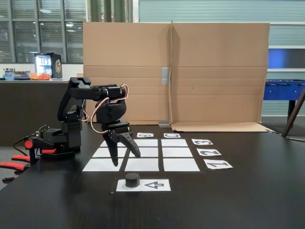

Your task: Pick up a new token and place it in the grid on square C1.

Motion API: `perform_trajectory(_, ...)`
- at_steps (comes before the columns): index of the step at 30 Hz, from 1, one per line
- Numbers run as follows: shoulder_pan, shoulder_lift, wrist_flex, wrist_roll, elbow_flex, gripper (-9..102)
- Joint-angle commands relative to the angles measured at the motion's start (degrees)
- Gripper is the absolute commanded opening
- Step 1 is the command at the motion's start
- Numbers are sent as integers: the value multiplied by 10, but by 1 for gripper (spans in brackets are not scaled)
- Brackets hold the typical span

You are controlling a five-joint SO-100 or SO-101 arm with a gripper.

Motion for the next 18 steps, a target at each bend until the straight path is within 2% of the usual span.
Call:
perform_trajectory(1,1,-10,6,2,-43,67)
perform_trajectory(18,-48,-88,36,8,-123,67)
